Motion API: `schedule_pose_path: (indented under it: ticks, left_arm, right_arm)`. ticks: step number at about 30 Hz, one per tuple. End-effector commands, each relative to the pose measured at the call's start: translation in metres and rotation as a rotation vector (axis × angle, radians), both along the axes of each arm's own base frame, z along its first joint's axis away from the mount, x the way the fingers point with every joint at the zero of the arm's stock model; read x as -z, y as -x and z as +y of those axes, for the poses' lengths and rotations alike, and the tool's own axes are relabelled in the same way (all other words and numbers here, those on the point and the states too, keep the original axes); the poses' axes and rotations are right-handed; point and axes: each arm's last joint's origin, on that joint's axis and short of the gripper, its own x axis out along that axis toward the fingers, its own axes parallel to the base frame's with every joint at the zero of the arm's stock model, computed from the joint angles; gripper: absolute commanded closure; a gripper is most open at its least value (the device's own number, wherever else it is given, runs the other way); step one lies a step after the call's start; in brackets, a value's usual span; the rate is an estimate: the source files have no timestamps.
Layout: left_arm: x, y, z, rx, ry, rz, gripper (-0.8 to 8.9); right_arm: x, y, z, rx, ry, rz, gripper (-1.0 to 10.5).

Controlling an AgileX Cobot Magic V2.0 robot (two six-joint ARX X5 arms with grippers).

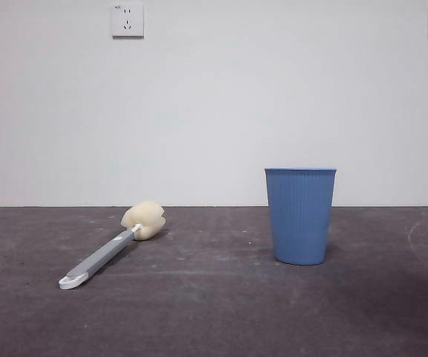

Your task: Pick up the cup brush,pick up the cup,insert the brush into the cup,clean the cup,put the cup brush back,put the cup back to the fixed position on the table

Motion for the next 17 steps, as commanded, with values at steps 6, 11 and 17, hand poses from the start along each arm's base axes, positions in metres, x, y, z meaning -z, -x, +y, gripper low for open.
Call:
schedule_pose_path:
  ticks: [6,11,17]
  left_arm:
    - [-0.02,0.005,-0.001,0.013,0.086,-0.008,8.19]
    - [-0.039,0.011,-0.002,0.038,0.091,-0.008,8.19]
    - [-0.062,0.015,-0.004,0.106,0.106,0.066,8.19]
  right_arm:
    - [-0.029,0.001,0.002,-0.048,-0.044,-0.021,9.6]
    - [-0.058,-0.005,0.004,-0.119,-0.056,0.003,9.6]
    - [-0.089,-0.018,0.006,-0.25,-0.043,0.142,9.6]
